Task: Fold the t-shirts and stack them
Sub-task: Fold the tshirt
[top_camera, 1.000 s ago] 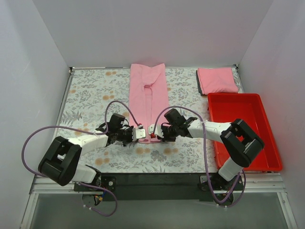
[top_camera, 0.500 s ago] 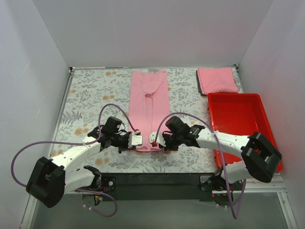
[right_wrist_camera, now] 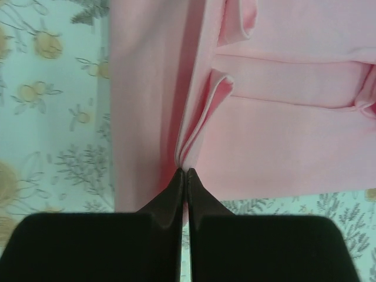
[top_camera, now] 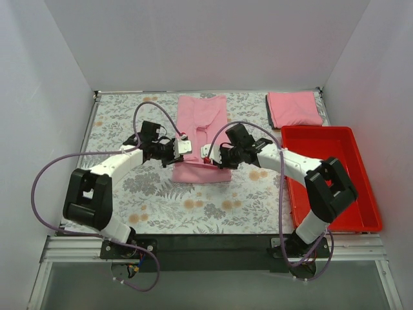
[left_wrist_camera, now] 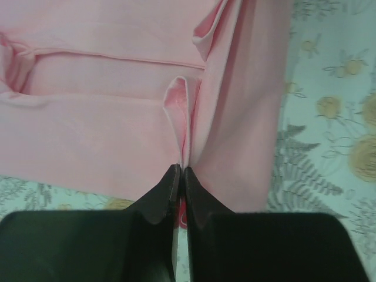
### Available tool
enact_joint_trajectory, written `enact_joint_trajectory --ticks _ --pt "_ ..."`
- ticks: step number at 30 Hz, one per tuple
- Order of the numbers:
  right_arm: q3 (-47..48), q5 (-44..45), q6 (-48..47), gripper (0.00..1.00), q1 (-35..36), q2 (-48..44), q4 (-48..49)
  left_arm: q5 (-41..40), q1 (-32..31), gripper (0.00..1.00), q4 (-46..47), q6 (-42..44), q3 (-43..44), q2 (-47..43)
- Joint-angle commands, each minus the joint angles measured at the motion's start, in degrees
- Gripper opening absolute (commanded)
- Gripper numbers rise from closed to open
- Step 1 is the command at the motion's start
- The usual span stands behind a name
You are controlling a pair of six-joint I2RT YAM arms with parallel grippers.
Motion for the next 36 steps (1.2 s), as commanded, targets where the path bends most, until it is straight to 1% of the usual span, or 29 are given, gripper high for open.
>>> enact_joint_trajectory --ticks 1,5,8,12,16,19,25,26,27,28,29,30,31,32,34,36 --pt "5.7 -1.0 -6.6 0.01 -3.4 4.3 -0.4 1.3 2.0 0.00 3.8 4.1 5.9 3.9" --pt "13.1 -1.4 -9.4 0.01 -6.1 9.7 -0.4 1.2 3.7 0.00 5.9 5.4 11.7 11.1" --pt "16.8 -1.4 -11.2 0.01 -7.9 13.9 -0.4 1.1 4.6 0.00 7.3 5.7 16.1 15.7" --pt "24.4 -1.8 -12.7 0.01 -9.6 20.0 -0.4 0.8 5.8 0.00 9.6 5.6 20.7 20.7" --pt "29.5 -1.8 -13.7 0.01 -10.8 24.4 -0.3 0.4 6.4 0.00 11.0 5.8 25.3 25.3" --pt "32.4 -1.9 -13.9 0.01 -11.3 27.3 -0.3 0.0 6.7 0.00 12.8 6.0 26.3 27.6" --pt "34.3 -0.8 -14.4 0.01 -11.3 30.2 -0.3 -1.3 7.3 0.00 14.1 6.3 27.9 30.9" --pt "34.8 -0.6 -14.3 0.01 -11.3 30.5 -0.4 -1.7 7.3 0.00 15.0 5.3 27.7 31.2" --pt "34.8 0.4 -14.2 0.04 -11.3 30.8 -0.4 -2.0 7.3 0.08 15.8 4.9 27.3 31.2" --pt "34.9 0.8 -14.2 0.11 -11.3 30.8 -0.3 -2.1 7.3 0.13 16.6 4.7 27.4 31.3" --pt "35.0 1.3 -13.7 0.28 -11.3 30.8 0.0 -2.4 7.3 0.19 17.0 4.2 27.6 31.5" --pt "35.6 2.5 -13.1 0.37 -11.3 30.8 0.4 -3.0 7.3 0.23 17.4 2.4 27.7 31.5" --pt "36.2 2.7 -12.2 0.48 -11.3 30.8 0.7 -3.4 7.3 0.30 18.9 1.3 27.8 31.3" --pt "36.8 2.9 -11.3 0.55 -11.4 30.8 1.0 -4.1 7.3 0.31 19.6 0.2 27.8 31.1" --pt "38.5 3.3 -10.4 0.60 -11.6 30.1 1.3 -6.1 7.4 0.36 21.7 -3.0 27.7 29.8" --pt "39.7 3.5 -8.3 0.61 -11.7 28.7 1.2 -6.9 8.0 0.36 22.0 -5.9 27.9 28.4"
